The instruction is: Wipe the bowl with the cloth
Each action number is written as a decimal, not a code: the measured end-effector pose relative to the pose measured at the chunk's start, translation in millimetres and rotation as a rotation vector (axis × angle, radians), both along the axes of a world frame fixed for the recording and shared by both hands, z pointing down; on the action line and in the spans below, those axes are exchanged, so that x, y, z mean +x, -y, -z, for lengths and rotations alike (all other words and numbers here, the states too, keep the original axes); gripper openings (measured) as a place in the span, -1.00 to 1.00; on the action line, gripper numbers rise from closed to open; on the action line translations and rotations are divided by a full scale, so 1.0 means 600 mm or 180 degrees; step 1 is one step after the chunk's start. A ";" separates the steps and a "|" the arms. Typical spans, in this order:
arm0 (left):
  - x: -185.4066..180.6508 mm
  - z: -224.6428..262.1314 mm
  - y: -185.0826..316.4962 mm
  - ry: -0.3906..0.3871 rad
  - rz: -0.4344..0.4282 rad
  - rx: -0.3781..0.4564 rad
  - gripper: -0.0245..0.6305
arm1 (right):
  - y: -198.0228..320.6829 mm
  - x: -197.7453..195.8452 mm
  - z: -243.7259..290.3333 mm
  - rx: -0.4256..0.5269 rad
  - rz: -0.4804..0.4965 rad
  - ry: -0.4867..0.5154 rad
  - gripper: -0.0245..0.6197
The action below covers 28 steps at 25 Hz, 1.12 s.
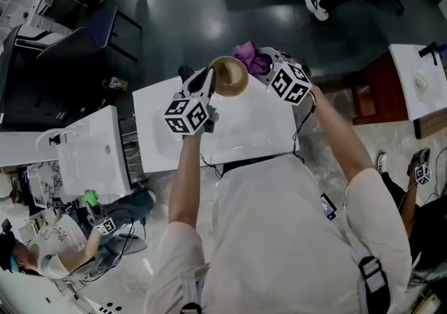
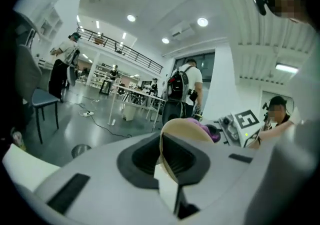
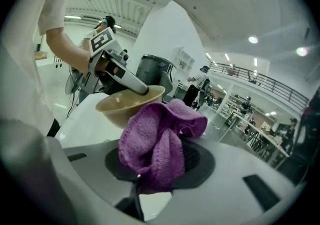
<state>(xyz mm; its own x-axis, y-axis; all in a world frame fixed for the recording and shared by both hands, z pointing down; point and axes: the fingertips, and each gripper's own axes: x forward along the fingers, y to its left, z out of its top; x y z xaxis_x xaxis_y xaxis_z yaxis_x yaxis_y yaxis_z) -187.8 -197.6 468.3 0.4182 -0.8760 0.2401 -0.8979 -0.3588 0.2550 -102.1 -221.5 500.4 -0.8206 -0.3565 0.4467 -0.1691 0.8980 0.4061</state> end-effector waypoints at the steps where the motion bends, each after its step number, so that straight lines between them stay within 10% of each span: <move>1: -0.005 0.000 0.001 -0.0089 0.0065 -0.0022 -0.86 | -0.002 -0.002 0.000 -0.0034 -0.0085 0.0070 -0.55; 11: -0.062 0.010 0.009 -0.1050 0.0683 -0.0046 -0.87 | -0.033 -0.014 0.020 -0.0237 -0.0605 0.0574 -0.55; 28: -0.050 -0.020 0.006 -0.2000 0.0789 -0.0259 -0.87 | -0.124 -0.079 -0.044 -0.0465 -0.0061 0.0380 -0.55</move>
